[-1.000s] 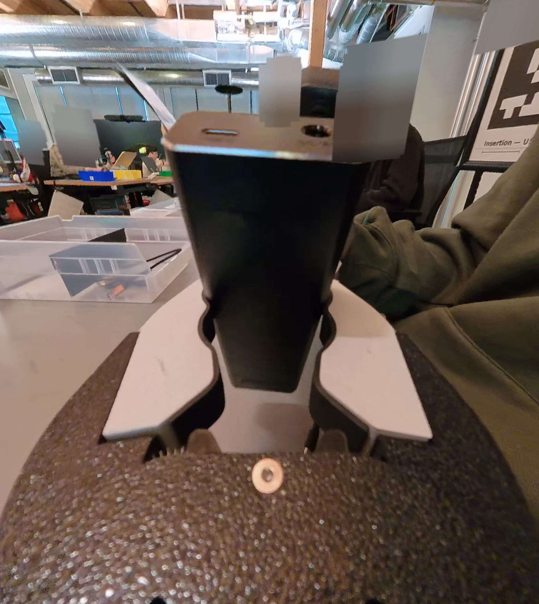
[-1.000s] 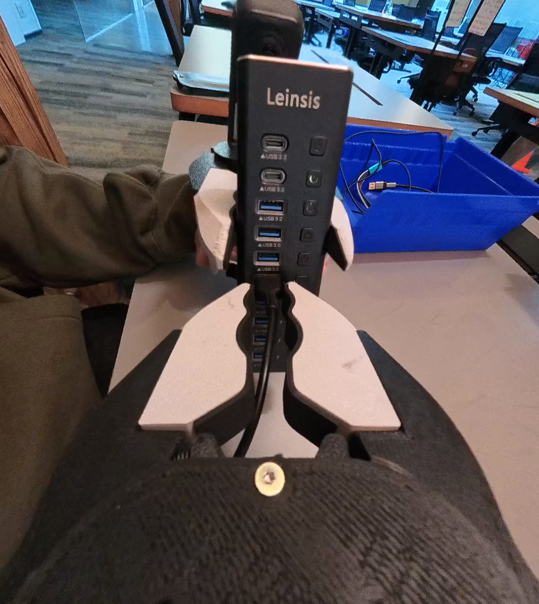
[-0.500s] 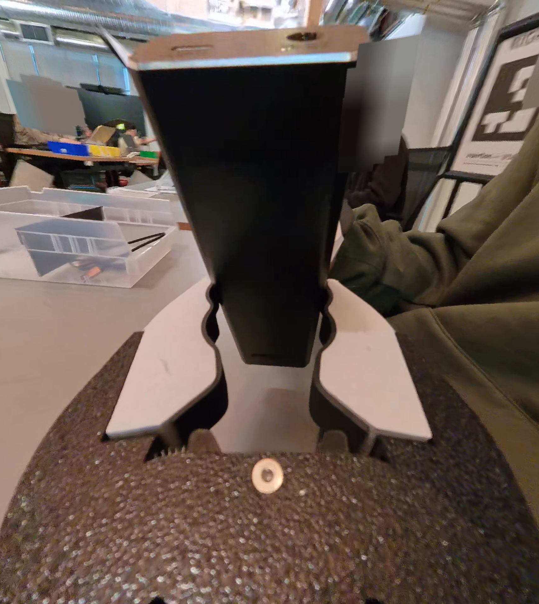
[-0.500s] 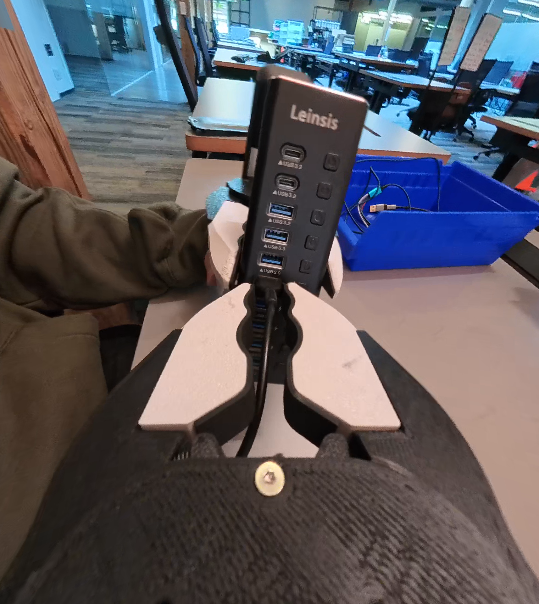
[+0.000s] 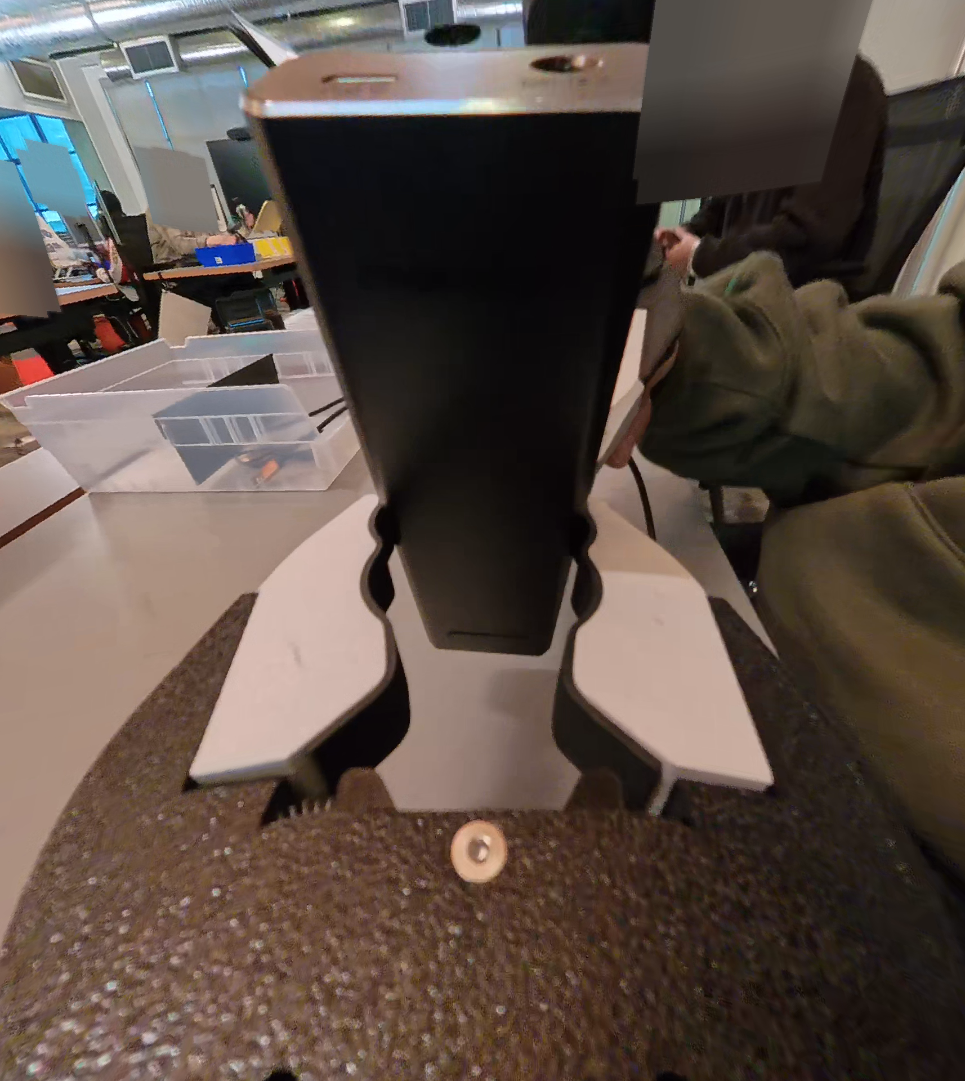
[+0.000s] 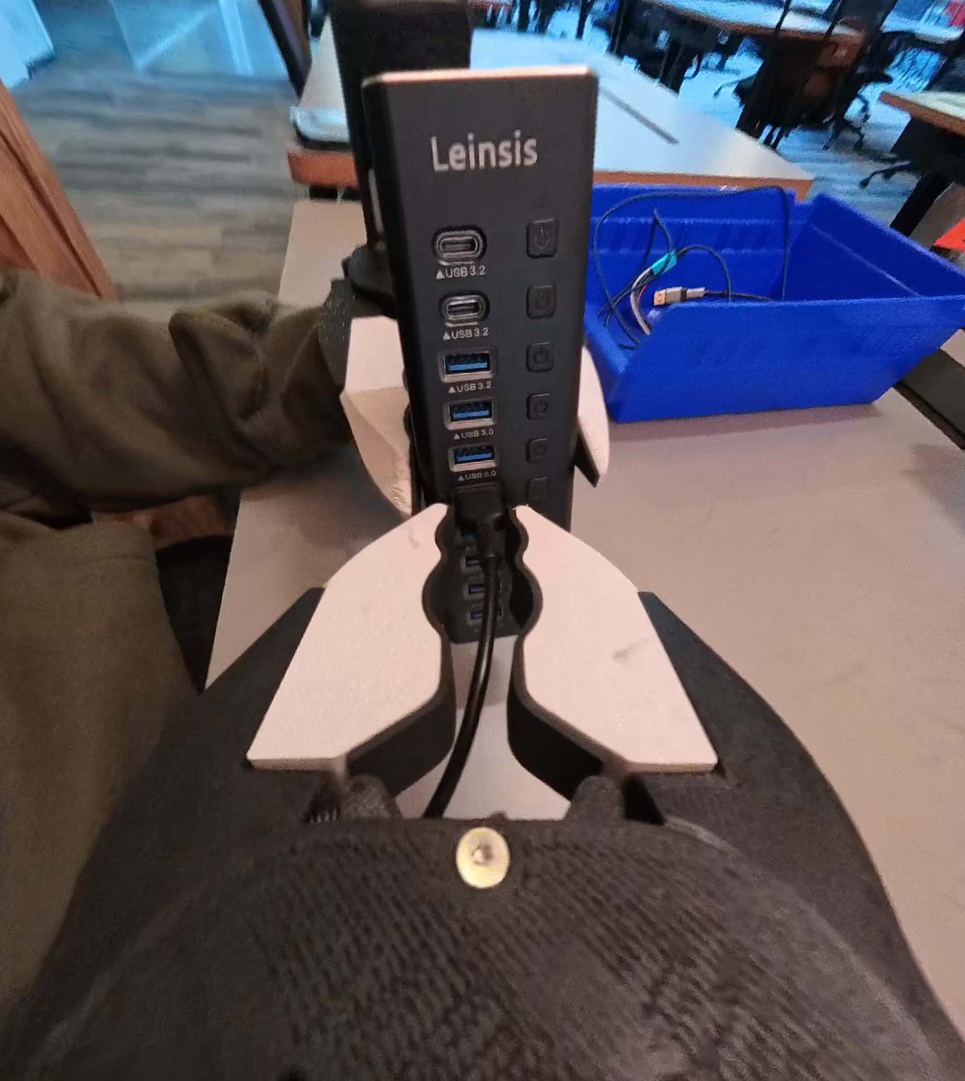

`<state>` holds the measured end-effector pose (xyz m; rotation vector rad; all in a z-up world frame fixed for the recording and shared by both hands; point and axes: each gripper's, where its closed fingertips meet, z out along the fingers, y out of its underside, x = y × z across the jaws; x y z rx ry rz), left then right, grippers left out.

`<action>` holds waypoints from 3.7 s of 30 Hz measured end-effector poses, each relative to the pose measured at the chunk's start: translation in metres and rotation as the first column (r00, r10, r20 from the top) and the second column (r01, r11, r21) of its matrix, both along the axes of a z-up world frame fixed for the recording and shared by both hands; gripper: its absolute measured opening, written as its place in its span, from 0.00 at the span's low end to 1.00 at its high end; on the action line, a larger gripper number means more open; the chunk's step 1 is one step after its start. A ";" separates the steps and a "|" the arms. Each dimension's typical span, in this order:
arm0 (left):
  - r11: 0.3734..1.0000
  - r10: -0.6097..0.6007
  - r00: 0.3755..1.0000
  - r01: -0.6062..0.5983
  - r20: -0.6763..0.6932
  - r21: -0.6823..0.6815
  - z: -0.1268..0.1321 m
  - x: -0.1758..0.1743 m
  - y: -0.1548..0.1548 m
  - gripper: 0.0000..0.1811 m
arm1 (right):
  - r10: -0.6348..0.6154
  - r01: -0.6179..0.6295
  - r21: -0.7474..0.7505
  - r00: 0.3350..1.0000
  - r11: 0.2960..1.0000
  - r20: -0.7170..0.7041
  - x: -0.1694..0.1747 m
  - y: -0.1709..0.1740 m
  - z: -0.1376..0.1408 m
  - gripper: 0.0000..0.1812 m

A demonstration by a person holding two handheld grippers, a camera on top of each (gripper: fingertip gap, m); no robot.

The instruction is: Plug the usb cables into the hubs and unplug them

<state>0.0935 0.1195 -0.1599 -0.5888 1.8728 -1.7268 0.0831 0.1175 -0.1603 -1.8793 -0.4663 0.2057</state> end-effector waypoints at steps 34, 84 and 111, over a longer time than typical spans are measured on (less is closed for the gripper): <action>0.999 -0.008 0.999 0.007 0.047 0.033 0.017 -0.005 -0.008 0.33 | 0.044 -0.033 0.087 0.991 0.996 -0.126 -0.005 -0.007 0.019 0.08; 0.999 -0.054 0.998 0.054 0.032 0.006 0.010 -0.004 -0.016 0.32 | 0.050 -0.046 0.077 0.997 0.996 -0.050 -0.005 -0.014 0.013 0.09; 0.984 0.038 0.998 -0.028 -0.051 0.177 -0.003 0.011 -0.034 0.33 | 0.050 -0.041 -0.065 0.988 0.997 0.144 0.012 -0.038 0.005 0.09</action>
